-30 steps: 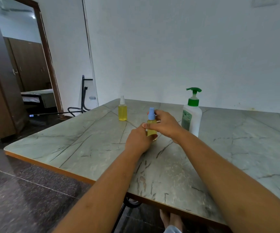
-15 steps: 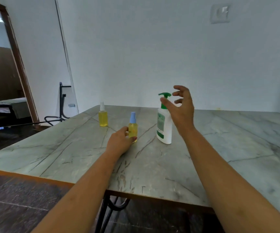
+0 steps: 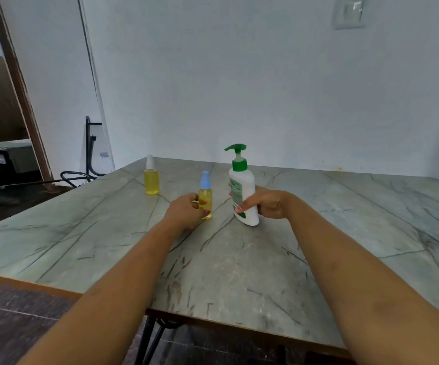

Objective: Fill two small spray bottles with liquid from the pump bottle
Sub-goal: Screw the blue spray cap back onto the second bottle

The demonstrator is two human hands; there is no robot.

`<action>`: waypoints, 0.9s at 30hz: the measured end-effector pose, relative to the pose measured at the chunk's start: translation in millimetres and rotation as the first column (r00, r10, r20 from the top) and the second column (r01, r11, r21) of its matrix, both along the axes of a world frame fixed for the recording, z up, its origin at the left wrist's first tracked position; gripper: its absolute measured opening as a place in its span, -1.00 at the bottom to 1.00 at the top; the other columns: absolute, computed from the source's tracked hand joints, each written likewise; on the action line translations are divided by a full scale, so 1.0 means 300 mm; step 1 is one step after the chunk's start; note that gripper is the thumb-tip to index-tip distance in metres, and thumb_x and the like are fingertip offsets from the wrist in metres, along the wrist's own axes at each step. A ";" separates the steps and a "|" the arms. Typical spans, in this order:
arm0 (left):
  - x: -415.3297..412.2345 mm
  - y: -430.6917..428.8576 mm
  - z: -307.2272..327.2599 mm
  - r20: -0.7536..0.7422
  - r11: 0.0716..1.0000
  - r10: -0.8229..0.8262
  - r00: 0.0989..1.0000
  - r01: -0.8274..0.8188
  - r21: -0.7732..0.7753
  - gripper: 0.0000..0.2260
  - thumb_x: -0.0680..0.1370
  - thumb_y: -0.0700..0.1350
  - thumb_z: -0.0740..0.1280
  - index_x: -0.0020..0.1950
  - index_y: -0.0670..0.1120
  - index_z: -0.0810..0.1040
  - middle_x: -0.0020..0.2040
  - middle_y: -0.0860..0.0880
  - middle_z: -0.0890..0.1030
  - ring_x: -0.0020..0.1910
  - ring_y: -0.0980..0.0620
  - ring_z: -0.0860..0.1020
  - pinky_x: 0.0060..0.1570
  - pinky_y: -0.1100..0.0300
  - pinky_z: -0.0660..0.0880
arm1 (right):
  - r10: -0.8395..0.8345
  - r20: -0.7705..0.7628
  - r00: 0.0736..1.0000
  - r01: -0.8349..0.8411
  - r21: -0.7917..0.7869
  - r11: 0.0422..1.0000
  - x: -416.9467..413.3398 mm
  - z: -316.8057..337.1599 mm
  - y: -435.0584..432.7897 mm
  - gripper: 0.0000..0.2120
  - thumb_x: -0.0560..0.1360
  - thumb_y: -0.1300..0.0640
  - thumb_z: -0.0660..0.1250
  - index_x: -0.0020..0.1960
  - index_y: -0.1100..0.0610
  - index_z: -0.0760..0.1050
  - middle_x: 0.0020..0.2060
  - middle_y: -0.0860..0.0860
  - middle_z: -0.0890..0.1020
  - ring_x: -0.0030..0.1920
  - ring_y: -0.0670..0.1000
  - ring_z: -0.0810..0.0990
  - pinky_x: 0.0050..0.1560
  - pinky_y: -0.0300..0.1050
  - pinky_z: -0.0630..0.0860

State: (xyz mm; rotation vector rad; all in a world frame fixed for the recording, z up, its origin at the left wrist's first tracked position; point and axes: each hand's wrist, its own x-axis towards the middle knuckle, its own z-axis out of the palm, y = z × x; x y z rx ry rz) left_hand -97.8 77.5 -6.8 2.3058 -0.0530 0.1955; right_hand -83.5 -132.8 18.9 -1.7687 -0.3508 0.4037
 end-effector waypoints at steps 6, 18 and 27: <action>0.063 -0.085 0.003 0.020 0.998 -0.024 1.000 0.025 -0.055 -0.70 0.46 -0.08 0.41 0.17 -0.03 0.49 0.06 -0.04 0.62 -0.07 -0.05 0.57 0.00 0.09 0.55 | -0.599 0.300 0.742 0.594 0.120 0.796 0.075 0.006 -0.104 -0.12 0.25 -0.04 0.58 0.39 0.13 0.17 0.20 0.09 0.43 0.14 0.09 0.47 0.15 0.04 0.46; 0.203 -0.249 0.003 -0.039 0.988 -0.143 0.989 0.140 -0.059 -0.70 0.51 -0.11 0.36 0.23 -0.04 0.45 0.15 -0.05 0.59 -0.17 -0.03 0.52 -0.37 0.30 0.43 | -0.954 0.274 0.119 0.989 0.054 0.139 0.152 -0.087 -0.209 0.09 0.16 -0.23 0.57 0.46 0.07 0.04 0.33 0.14 0.26 0.33 0.22 0.27 0.35 0.18 0.27; 0.235 -0.239 0.023 -0.099 0.981 -0.196 0.976 0.194 -0.033 -0.62 0.50 -0.10 0.38 0.30 -0.07 0.44 0.24 -0.07 0.55 0.05 -0.09 0.54 -0.03 0.09 0.54 | -0.949 0.316 0.011 0.991 0.123 0.052 0.075 -0.094 -0.146 0.21 0.23 -0.27 0.50 0.55 0.07 -0.21 0.50 0.13 0.06 0.49 0.19 0.05 0.45 0.19 -0.02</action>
